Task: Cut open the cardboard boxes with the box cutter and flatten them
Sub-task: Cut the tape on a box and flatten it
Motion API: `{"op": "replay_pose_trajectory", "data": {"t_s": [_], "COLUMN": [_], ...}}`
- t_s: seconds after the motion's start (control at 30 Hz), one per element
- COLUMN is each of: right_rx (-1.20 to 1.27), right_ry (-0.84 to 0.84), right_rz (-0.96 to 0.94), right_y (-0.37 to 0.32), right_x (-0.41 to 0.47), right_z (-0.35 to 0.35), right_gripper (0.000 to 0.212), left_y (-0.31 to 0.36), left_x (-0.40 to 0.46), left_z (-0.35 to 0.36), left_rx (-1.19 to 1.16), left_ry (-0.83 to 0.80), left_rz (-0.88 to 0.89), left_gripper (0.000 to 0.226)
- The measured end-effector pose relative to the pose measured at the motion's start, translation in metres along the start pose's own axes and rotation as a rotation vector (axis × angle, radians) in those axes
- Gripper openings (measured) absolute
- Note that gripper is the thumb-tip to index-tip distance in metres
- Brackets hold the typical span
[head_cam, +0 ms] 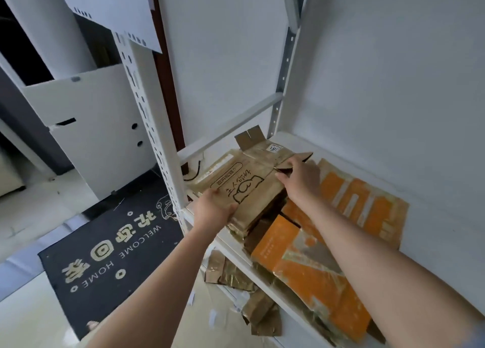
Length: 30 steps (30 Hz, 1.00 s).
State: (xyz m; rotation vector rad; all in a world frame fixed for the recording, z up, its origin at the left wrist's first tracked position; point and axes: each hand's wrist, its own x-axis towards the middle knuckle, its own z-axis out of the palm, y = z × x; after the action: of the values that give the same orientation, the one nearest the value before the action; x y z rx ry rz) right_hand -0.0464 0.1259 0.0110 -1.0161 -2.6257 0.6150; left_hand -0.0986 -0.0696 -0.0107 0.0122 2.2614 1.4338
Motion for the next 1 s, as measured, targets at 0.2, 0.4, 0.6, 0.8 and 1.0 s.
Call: {"op": "replay_pose_trajectory", "data": {"t_s": [0.2,0.4,0.6,0.8,1.0], "right_rx": [-0.567,-0.676,-0.686,-0.554,-0.491], "right_ry": [-0.219,-0.513,-0.522,-0.434,-0.278], "right_rz": [-0.245,-0.148,-0.102,-0.133,-0.212], "right_y": [0.008,0.012,0.022,0.037,0.034], "right_x": [0.006,0.017,0.01,0.0,-0.005], "right_z": [0.013,0.023,0.033,0.03,0.01], "right_gripper": [0.06,0.076,0.08,0.078,0.068], "left_y": [-0.017,-0.031,-0.041,-0.024,-0.002], "left_x": [0.02,0.043,0.039,0.034,0.021], "left_z": [0.005,0.01,0.017,0.015,0.008], "left_rx": [0.66,0.82,0.839,0.857,0.894], "left_ry": [0.04,-0.192,-0.213,-0.194,-0.144], "left_rz": [0.211,0.266,0.286,0.28,0.316], "left_gripper": [0.071,0.076,0.08,0.078,0.068]}}
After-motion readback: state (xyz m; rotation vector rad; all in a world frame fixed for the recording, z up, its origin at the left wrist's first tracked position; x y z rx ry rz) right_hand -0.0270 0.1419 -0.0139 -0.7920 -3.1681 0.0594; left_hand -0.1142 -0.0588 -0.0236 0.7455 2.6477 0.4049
